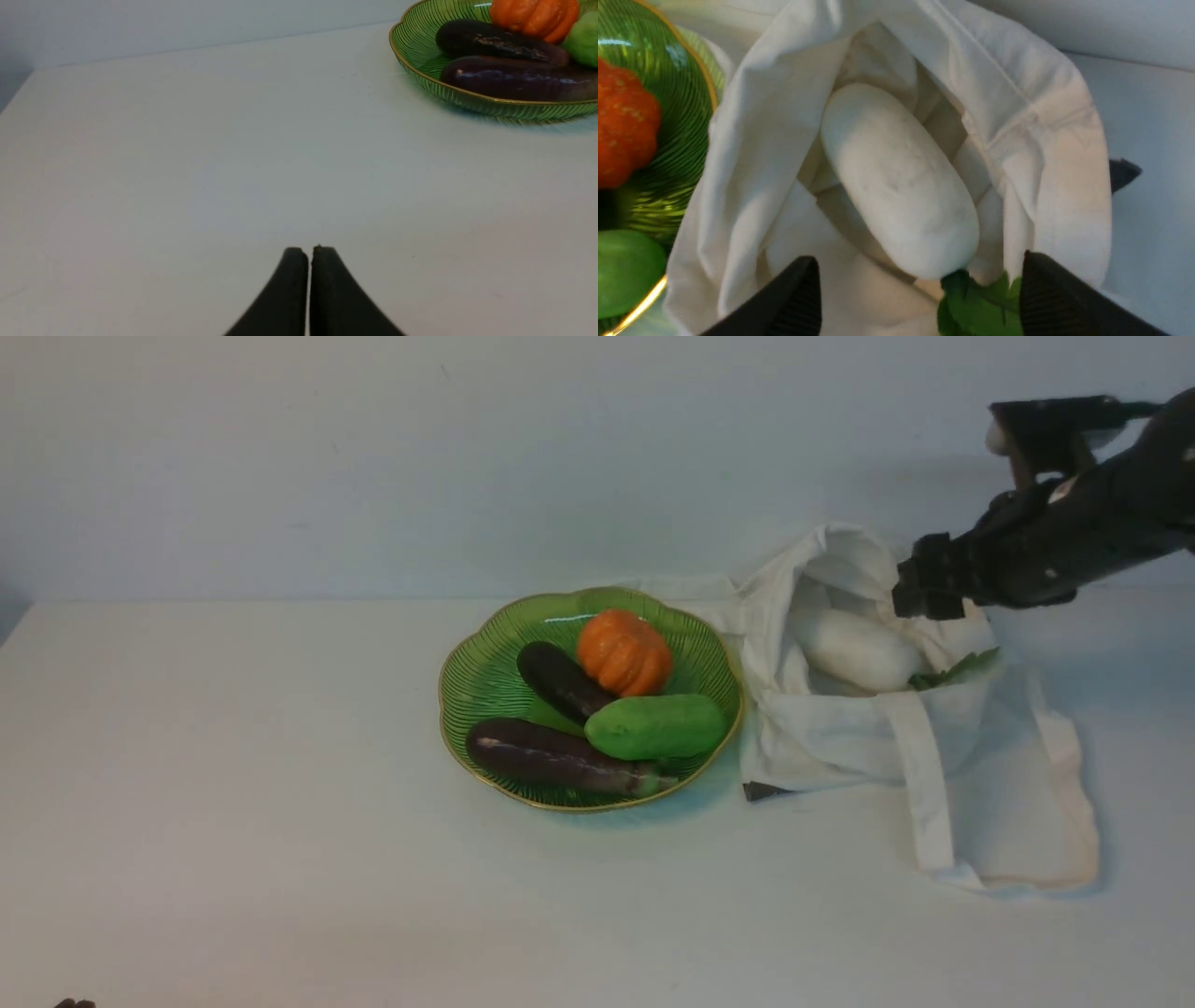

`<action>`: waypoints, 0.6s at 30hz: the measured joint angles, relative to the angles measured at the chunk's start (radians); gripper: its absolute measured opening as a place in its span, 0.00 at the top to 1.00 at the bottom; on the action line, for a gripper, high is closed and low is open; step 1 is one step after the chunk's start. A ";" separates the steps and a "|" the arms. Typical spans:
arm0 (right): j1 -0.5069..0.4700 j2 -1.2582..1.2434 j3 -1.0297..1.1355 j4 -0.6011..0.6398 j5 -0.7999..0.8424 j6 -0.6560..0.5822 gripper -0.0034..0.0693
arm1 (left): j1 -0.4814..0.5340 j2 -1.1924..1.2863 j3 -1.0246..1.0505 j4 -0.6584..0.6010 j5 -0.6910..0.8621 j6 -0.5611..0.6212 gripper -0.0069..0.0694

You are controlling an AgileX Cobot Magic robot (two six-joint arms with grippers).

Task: Take vegetables from cloth bag on white table place on plate.
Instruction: 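Reach into the cloth bag and grasp a vegetable inside it with the right gripper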

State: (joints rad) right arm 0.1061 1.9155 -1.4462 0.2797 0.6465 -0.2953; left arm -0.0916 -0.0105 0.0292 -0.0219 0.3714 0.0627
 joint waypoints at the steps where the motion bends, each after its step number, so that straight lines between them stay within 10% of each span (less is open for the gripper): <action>1: 0.000 0.039 -0.035 -0.003 0.009 -0.006 0.16 | 0.000 0.000 0.000 0.000 0.000 0.000 0.92; 18: 0.000 0.296 -0.214 0.069 0.081 -0.079 0.23 | 0.000 0.000 0.000 0.000 0.000 0.000 0.92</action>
State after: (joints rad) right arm 0.1061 2.2116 -1.6599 0.3489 0.7271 -0.3746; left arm -0.0916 -0.0105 0.0292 -0.0219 0.3714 0.0627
